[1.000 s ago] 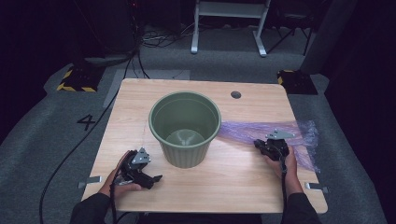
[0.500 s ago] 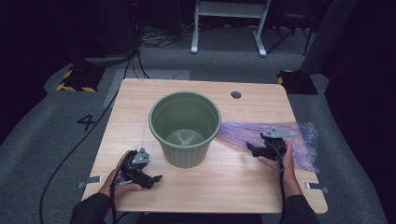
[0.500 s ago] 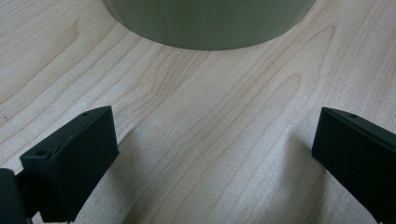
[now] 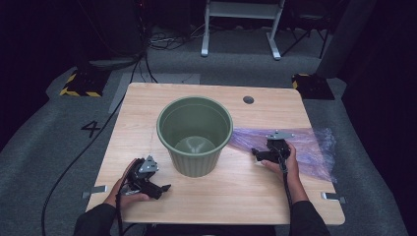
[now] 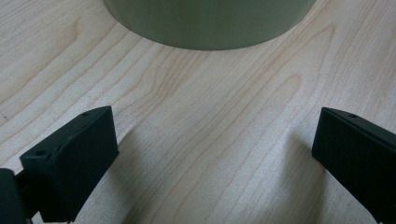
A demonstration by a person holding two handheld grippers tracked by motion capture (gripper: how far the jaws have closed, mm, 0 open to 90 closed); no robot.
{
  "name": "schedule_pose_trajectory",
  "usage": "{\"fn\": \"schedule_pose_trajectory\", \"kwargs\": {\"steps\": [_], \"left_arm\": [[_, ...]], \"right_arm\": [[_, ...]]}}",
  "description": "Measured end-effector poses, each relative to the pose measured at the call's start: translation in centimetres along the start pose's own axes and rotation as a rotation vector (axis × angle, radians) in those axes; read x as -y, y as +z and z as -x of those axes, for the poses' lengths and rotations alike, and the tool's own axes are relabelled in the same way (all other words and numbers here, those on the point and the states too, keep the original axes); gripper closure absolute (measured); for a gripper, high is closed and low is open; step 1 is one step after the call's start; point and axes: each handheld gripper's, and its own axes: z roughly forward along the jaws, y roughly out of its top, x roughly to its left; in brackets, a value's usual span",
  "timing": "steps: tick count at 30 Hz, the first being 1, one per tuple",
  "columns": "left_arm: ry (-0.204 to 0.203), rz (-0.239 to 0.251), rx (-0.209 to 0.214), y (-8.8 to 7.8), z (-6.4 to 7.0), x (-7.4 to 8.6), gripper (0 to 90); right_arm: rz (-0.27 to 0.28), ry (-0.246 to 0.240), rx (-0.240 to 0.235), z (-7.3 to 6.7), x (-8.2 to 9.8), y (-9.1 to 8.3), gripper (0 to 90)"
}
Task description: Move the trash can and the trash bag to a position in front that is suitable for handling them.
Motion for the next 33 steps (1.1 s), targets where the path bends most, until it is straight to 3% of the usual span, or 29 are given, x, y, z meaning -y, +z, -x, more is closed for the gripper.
{"fn": "schedule_pose_trajectory", "kwargs": {"steps": [5,9,12,18,26,33], "left_arm": [[0.002,-0.002,0.0,0.0,0.0,0.0,0.0],[0.002,-0.002,0.0,0.0,0.0,0.0,0.0],[0.002,-0.002,0.0,0.0,0.0,0.0,0.0],[0.002,-0.002,0.0,0.0,0.0,0.0,0.0],[0.002,-0.002,0.0,0.0,0.0,0.0,0.0],[0.002,-0.001,0.001,0.0,0.0,0.0,0.0]], "right_arm": [[0.033,0.034,-0.016,0.4,0.2,-0.3,62.1],[0.036,0.017,-0.02,0.2,0.2,-0.3,80.0],[0.035,-0.008,-0.008,0.0,0.2,-0.4,87.4],[0.07,-0.021,0.004,0.0,0.3,-1.5,89.5],[0.186,-0.004,0.007,0.6,0.1,-4.5,89.8],[0.256,-0.001,0.015,0.8,-0.1,-6.4,89.8]]}}
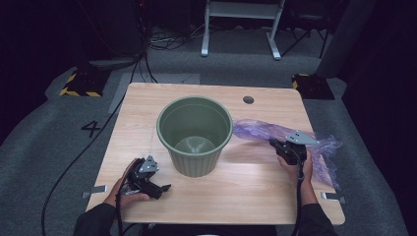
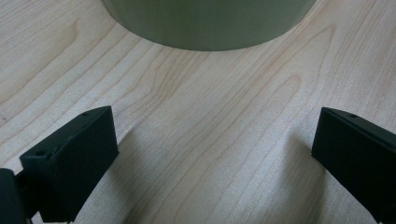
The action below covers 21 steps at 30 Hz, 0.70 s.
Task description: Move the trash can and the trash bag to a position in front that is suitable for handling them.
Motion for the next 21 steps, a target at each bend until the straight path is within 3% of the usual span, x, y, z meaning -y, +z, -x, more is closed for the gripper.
{"fn": "schedule_pose_trajectory", "kwargs": {"steps": [14,21], "left_arm": [[0.003,0.001,0.007,0.0,-0.1,0.0,0.1],[0.003,0.001,0.008,0.0,-0.1,0.0,0.2]], "right_arm": [[0.087,0.041,-0.012,0.4,-0.9,-1.7,90.0],[0.136,0.034,-0.001,0.0,-1.6,-2.6,90.0]]}}
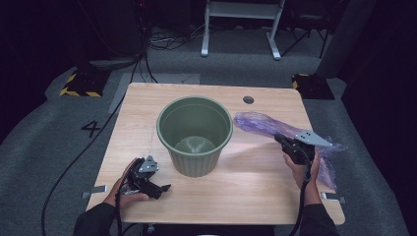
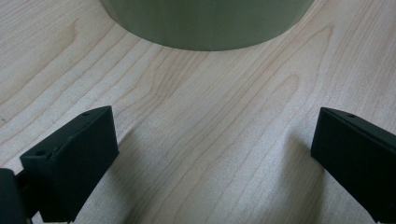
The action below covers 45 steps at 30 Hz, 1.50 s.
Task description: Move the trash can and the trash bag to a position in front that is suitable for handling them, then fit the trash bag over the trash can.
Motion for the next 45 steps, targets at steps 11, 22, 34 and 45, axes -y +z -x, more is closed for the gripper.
{"fn": "schedule_pose_trajectory", "kwargs": {"steps": [11,22,34,45], "left_arm": [[0.002,0.0,0.0,0.0,0.0,0.0,0.2],[0.002,0.002,-0.001,0.1,0.0,-0.1,0.1],[0.03,-0.002,0.021,1.3,0.1,-1.4,0.0],[0.074,-0.005,0.057,3.6,1.0,-3.9,0.0]], "right_arm": [[0.087,-0.001,-0.005,-0.6,-1.4,-1.7,90.0],[0.139,-0.043,-0.021,-1.6,-3.2,-2.6,90.0],[0.184,-0.094,-0.03,-2.9,-5.8,-3.2,90.0],[0.198,-0.177,-0.069,-5.1,-7.8,-3.2,90.0]]}}
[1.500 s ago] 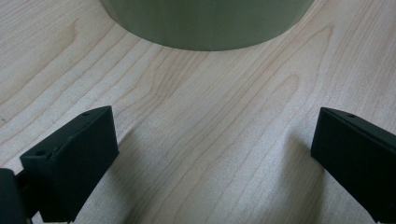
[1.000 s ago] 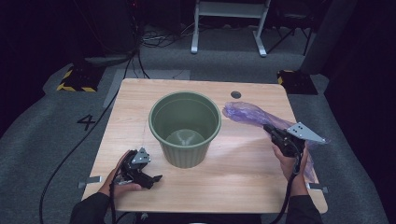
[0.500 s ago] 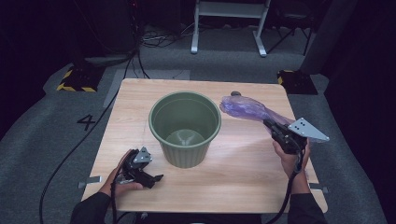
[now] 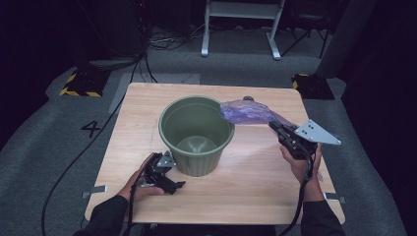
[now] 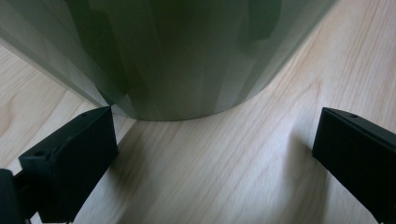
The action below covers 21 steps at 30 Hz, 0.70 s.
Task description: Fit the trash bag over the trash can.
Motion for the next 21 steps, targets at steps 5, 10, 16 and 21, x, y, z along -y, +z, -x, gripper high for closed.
{"fn": "schedule_pose_trajectory", "kwargs": {"steps": [5,10,16,21], "left_arm": [[0.017,-0.002,0.011,0.7,0.1,-0.8,0.0],[0.029,0.0,0.029,1.8,0.3,-2.0,0.0],[0.042,-0.001,0.043,3.2,0.5,-3.4,0.0],[0.054,-0.002,0.05,3.2,0.4,-3.6,0.1]], "right_arm": [[0.001,-0.015,-0.007,-0.2,-0.3,0.1,90.0],[-0.007,-0.036,-0.006,-0.5,-0.6,0.3,90.0],[-0.02,-0.072,0.007,-0.9,-0.9,0.5,90.0],[-0.029,-0.113,0.014,-1.4,-1.1,0.3,90.0]]}}
